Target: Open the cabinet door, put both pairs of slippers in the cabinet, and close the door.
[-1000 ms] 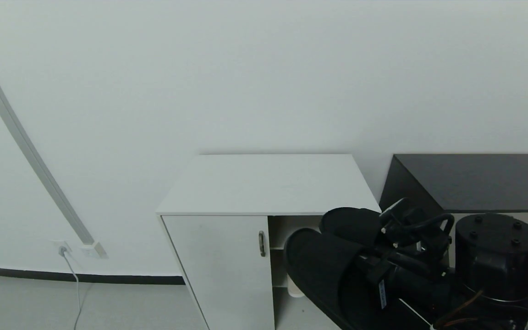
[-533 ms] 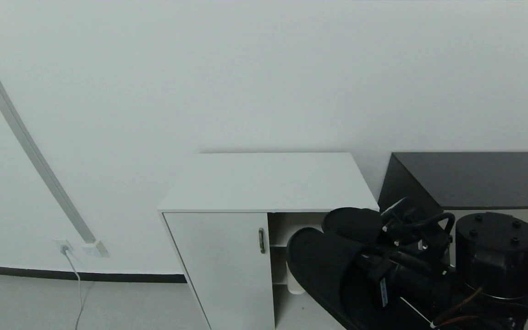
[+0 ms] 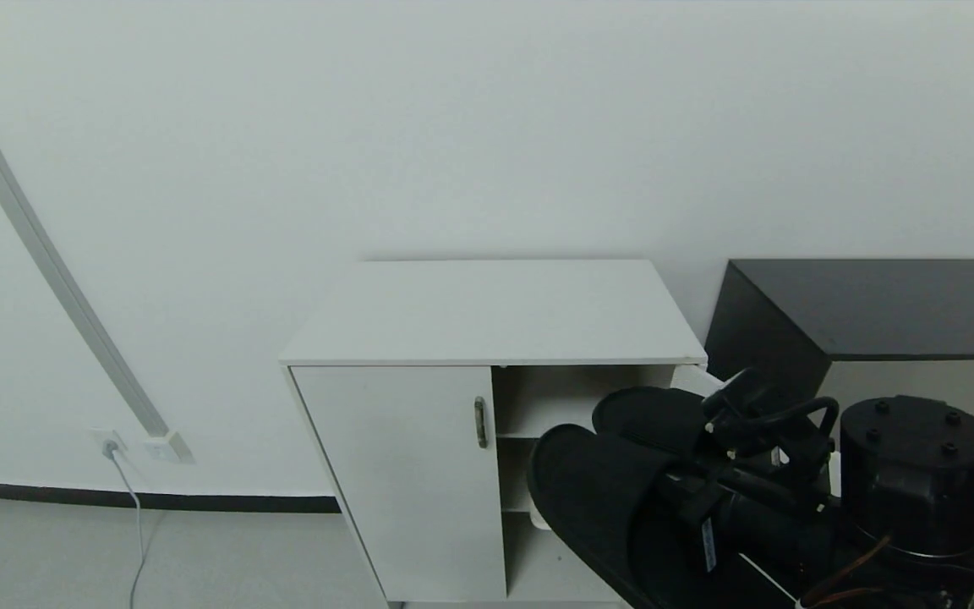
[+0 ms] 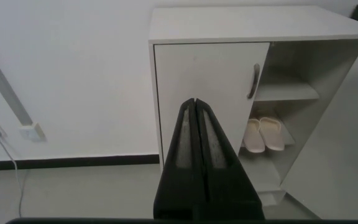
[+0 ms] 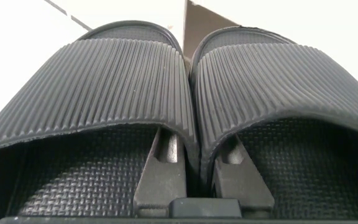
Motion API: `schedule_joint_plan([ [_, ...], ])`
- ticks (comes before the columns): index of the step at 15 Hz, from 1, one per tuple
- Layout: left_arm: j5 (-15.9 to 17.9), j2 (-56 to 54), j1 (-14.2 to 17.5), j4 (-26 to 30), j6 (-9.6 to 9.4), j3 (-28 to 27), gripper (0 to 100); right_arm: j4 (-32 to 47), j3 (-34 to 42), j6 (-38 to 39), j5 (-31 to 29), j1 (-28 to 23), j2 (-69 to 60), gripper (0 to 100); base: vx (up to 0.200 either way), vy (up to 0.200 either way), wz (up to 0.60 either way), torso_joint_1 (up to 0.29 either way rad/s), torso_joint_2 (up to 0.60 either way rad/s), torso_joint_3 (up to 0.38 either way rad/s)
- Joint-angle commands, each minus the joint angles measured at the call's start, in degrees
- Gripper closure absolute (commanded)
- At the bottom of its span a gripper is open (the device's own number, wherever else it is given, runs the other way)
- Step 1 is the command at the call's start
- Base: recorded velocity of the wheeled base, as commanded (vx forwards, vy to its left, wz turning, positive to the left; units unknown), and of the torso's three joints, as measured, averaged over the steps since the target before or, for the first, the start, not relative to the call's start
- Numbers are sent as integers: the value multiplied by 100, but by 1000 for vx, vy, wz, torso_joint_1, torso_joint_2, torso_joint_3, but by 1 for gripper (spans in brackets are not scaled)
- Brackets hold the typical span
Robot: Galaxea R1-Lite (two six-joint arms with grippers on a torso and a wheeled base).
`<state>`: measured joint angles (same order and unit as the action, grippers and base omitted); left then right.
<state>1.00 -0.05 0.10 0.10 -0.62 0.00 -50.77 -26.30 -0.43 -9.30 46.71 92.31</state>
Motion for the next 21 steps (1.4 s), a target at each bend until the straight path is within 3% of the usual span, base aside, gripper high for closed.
schedule_joint_plan([
  [1, 6, 5, -1, -1, 1, 0, 100, -3, 2, -1, -1, 4, 15, 100, 0, 0, 0, -222, 505, 286],
  [21, -3, 5, -1, -1, 9, 0, 100, -11, 63, -89, -19, 57, 15, 100, 0, 0, 0, -181, 508, 325],
])
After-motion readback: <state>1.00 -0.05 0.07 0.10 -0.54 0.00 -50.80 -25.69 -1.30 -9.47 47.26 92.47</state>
